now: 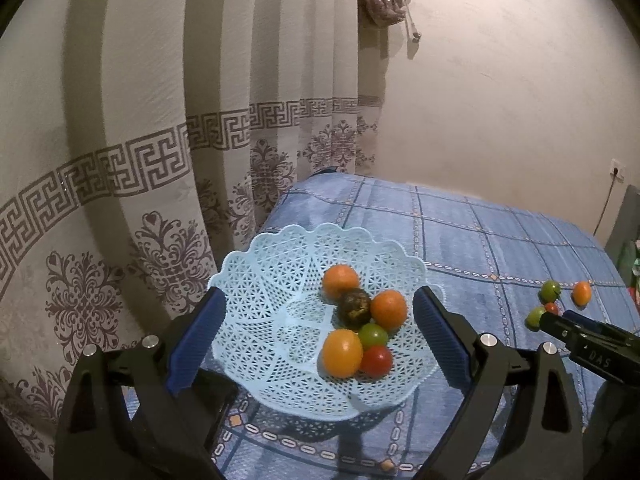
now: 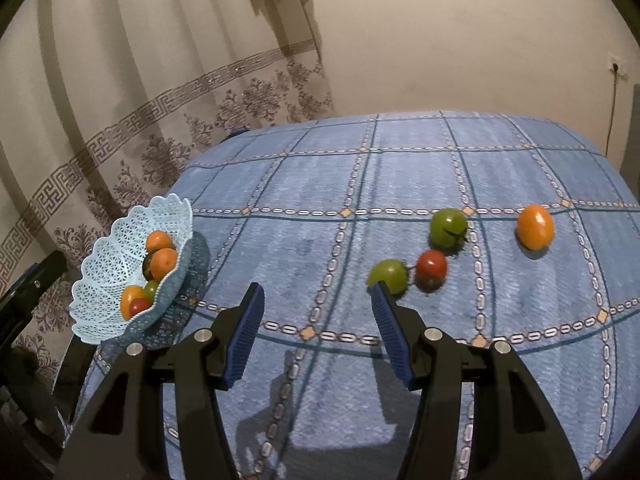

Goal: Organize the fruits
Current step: 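Withdraw both open grippers from the basket, then move the right gripper to the remaining orange and close on it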

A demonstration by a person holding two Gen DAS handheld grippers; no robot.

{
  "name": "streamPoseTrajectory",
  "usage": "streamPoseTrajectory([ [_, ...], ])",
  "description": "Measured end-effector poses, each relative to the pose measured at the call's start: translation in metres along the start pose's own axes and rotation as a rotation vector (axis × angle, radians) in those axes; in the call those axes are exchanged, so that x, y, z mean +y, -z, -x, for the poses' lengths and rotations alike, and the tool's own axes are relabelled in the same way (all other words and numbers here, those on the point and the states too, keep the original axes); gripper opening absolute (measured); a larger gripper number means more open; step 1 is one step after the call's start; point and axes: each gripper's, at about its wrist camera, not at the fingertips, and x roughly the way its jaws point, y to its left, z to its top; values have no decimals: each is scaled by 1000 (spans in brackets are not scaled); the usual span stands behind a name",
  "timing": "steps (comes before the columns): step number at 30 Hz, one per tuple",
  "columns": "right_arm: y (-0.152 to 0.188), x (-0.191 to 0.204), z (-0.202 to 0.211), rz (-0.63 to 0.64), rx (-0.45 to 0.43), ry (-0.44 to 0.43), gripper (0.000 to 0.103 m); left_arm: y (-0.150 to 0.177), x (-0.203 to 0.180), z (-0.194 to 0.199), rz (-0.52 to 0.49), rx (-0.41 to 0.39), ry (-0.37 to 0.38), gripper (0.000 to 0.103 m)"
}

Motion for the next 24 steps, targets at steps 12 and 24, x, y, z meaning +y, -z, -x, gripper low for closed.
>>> streamPoseTrajectory([
  [12, 4, -61, 19, -50, -24, 83, 56, 1, -45, 1, -78, 11, 33, 100],
  [24, 0, -116, 24, -124, -45, 168, 56, 7, -87, -6, -145, 46, 95, 100],
])
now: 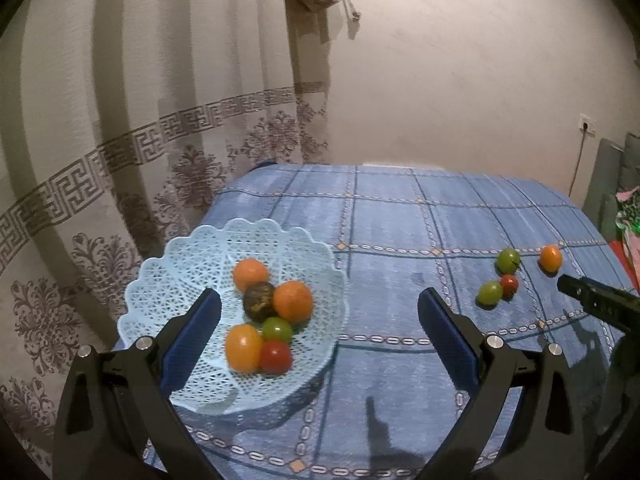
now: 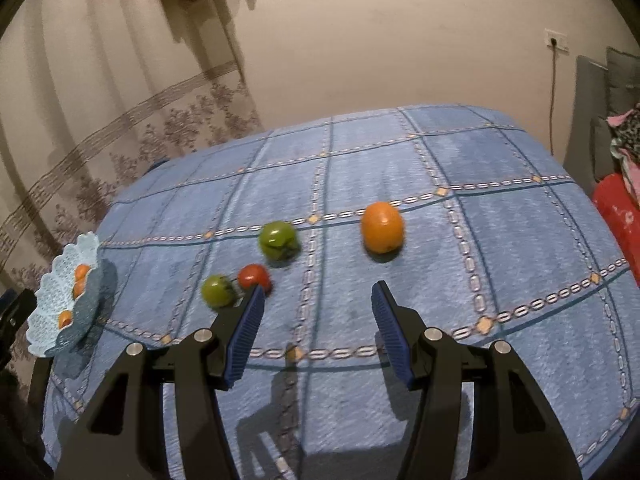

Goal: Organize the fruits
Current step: 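Move the right gripper to the remaining orange and close on it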

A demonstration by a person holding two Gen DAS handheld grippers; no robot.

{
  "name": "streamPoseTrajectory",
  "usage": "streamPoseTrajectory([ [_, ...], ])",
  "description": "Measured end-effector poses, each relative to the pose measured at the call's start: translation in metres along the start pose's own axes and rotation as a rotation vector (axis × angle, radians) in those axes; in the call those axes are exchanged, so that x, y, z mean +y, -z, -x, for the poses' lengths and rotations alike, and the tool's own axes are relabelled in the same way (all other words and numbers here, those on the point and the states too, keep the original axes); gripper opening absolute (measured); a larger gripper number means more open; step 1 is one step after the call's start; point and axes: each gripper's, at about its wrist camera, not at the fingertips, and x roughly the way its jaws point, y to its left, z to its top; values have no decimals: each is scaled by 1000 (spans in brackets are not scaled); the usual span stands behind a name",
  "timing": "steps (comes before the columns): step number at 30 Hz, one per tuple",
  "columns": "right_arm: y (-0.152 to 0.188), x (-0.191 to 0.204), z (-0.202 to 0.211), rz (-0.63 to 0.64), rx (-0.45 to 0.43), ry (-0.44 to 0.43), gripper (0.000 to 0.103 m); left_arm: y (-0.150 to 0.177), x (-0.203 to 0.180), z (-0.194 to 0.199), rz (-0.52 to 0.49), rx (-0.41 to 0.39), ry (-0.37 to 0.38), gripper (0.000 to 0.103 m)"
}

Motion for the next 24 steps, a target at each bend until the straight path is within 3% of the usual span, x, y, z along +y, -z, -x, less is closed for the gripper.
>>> streamPoseTrajectory([
  [12, -27, -30, -32, -18, 17, 92, 56, -1, -38, -11, -80, 16, 70, 100],
  [24, -49, -31, -68, -11, 36, 99, 56, 1, -53, -27, -79, 25, 92, 100],
])
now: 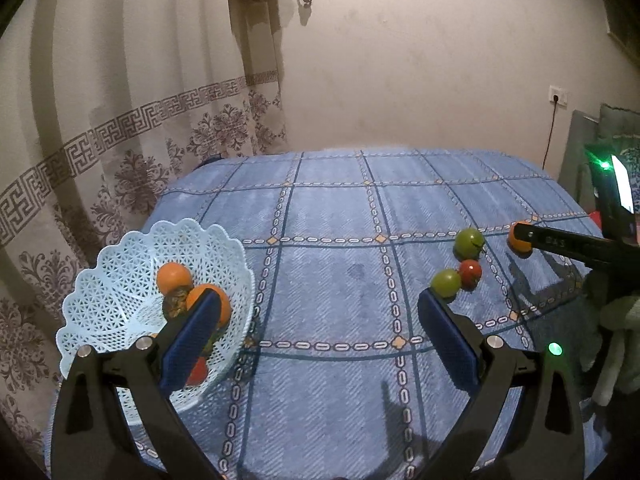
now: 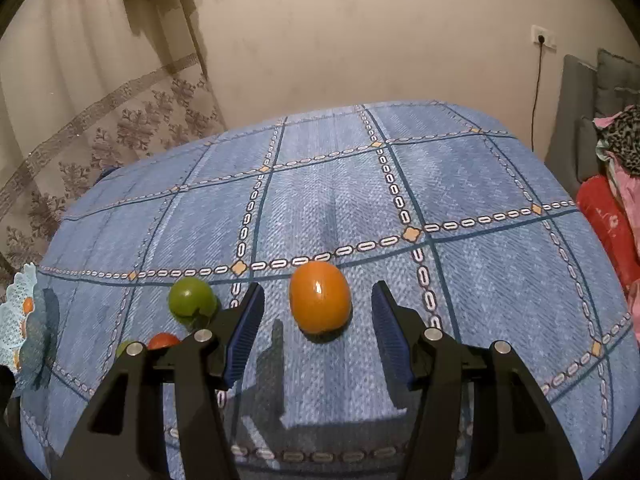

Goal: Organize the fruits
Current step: 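Move the right gripper to the remaining orange and close on it, then grasp a green tomato with the left gripper while the right holds the orange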

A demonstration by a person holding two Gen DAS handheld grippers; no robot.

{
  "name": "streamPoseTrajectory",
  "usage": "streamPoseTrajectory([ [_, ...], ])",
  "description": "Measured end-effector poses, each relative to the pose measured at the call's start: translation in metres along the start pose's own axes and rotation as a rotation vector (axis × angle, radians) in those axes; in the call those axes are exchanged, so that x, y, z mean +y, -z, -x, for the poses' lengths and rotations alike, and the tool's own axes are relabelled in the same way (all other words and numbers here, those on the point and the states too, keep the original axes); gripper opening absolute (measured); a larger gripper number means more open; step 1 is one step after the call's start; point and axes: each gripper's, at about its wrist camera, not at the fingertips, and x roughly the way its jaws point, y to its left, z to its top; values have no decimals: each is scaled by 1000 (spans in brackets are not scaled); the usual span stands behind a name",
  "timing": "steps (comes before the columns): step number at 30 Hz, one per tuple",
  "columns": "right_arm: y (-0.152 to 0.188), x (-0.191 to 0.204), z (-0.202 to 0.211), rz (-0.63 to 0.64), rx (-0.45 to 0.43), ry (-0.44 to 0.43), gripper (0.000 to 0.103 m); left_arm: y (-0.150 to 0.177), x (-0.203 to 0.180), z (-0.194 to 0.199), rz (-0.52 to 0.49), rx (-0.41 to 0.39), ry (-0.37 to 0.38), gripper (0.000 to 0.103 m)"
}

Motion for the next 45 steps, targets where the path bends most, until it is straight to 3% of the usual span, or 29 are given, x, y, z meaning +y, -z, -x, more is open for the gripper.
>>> streamPoseTrajectory([
  [5, -4, -1, -16, -14, 20, 8, 52, -2, -9, -4, -24, -5, 9, 100],
  [14, -1, -4, -22, -8, 35, -20, 35, 0, -24, -12, -42, 8, 16, 100],
  [21, 5, -6, -13, -13, 21, -31, 35, 1, -23, -12, -6, 5, -24, 100],
  [27, 10, -8, -2, -17, 14, -41, 35, 0, -29, -8, -23, -6, -12, 100],
  [38, 31, -14, 32, -3, 4, -70, 35, -1, -50, -18, -85, 14, 29, 100],
  [45, 37, -19, 42, -22, -6, -89, 35, -2, -71, -45, -132, 61, 89, 100],
])
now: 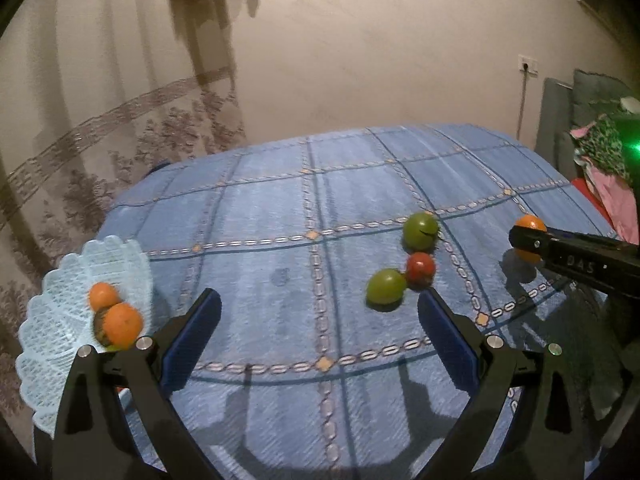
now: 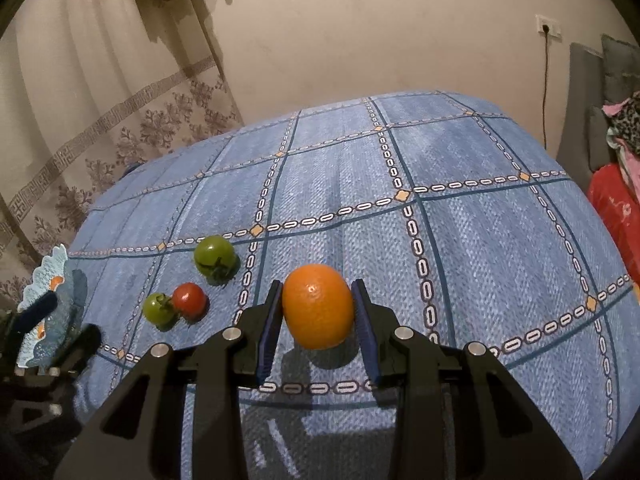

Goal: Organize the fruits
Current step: 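Grasp a green tomato with the left gripper while the right holds the orange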

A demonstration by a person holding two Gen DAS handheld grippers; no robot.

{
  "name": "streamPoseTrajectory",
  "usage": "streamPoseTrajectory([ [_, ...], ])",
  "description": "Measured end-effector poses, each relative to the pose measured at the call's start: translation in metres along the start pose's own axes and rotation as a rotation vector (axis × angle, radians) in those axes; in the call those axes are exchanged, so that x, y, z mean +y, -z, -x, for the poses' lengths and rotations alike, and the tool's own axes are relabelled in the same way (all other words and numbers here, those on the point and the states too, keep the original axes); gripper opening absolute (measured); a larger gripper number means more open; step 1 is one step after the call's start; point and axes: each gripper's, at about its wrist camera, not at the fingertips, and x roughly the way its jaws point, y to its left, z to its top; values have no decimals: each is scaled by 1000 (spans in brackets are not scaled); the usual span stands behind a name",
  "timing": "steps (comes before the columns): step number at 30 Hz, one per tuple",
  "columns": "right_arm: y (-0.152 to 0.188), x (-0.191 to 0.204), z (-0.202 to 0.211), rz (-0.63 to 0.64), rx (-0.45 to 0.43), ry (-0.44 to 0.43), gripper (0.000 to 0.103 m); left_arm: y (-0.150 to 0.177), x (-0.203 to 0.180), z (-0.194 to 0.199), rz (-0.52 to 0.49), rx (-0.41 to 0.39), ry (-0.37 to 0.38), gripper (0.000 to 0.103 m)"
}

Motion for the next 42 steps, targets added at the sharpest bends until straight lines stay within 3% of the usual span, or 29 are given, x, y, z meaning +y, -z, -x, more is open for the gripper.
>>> streamPoseTrajectory([
  [1, 0, -1, 0, -3, 1, -1, 35, 0, -3, -5, -9, 10, 8, 99],
  [5, 2, -1, 1, -6, 4, -8, 35, -2, -12, -30, -23, 96, 85, 79],
  [9, 2, 2, -1, -3, 5, -18, 35, -1, -16, -46, -29, 126, 133, 69],
  [18, 2, 0, -6, -3, 13, -23, 35, -2, -18, -63, -30, 144, 208, 48],
  [22, 3, 1, -9, 0, 19, -22, 35, -1, -21, -60, -34, 132, 234, 32],
  [33, 3, 2, -16, 5, 28, -19, 35, 6, -18, -44, -13, 97, 265, 31],
  [42, 5, 2, -15, 7, 19, -21, 35, 9, -5, -30, 33, 80, 220, 31],
])
